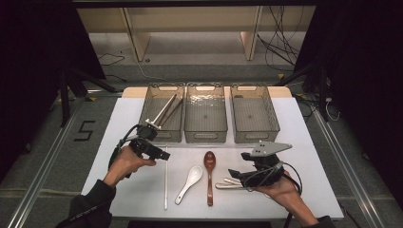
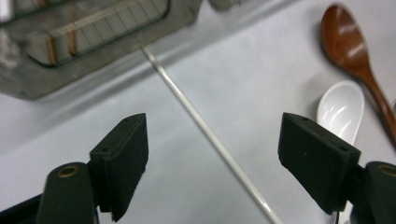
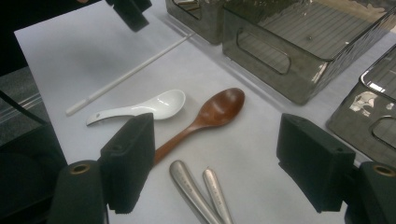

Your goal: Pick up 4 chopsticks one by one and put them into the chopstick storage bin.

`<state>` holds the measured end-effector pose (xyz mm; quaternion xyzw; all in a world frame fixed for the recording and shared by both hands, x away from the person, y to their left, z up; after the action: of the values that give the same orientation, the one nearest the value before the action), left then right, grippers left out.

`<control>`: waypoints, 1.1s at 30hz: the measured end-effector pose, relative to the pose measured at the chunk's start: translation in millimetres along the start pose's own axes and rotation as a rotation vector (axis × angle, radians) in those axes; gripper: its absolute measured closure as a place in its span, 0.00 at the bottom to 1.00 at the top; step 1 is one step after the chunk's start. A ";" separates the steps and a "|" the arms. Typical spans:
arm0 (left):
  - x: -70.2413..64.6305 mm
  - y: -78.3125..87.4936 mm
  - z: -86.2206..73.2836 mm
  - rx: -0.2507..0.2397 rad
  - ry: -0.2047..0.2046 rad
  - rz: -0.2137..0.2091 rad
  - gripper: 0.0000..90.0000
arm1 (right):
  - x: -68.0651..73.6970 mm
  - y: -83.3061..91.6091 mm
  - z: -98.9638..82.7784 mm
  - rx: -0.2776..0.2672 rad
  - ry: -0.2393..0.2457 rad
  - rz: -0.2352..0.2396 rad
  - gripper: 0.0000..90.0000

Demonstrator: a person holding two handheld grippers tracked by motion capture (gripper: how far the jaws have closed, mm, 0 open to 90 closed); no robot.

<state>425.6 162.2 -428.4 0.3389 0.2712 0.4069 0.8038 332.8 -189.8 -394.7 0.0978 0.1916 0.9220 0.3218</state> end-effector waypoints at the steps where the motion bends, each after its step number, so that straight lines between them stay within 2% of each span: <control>1: -1.5 -1.2 -1.5 0.004 -0.001 0.000 0.26 | 0.0 0.0 0.1 0.000 -0.001 0.000 0.32; 6: -10.2 -8.5 -9.6 0.043 -0.023 -0.013 0.24 | -0.3 0.0 -0.3 0.000 -0.002 0.000 0.32; 18: -20.1 -21.4 -23.2 0.107 -0.062 0.011 0.21 | -0.6 -0.1 -0.3 0.001 -0.003 0.001 0.32; 24: -19.1 -23.6 -25.1 0.133 -0.062 0.018 0.24 | -0.7 -0.1 -0.3 0.000 -0.002 0.003 0.32; 33: -20.9 -27.5 -28.6 0.179 -0.105 0.014 0.31 | 0.1 -0.1 0.0 -0.002 0.004 0.010 0.32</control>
<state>407.2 141.9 -463.9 0.4319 0.2618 0.3682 0.7807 332.8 -189.7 -394.7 0.0964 0.1906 0.9241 0.3170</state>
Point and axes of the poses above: each handheld gripper's, and its own axes: y roughly backward along the jaws, z roughly out of its top, x roughly to its left, the point moved 1 cm from there along -y, roughly forward along the jaws, and after that the axes turned 14 degrees about -x, right-handed, at the moved point
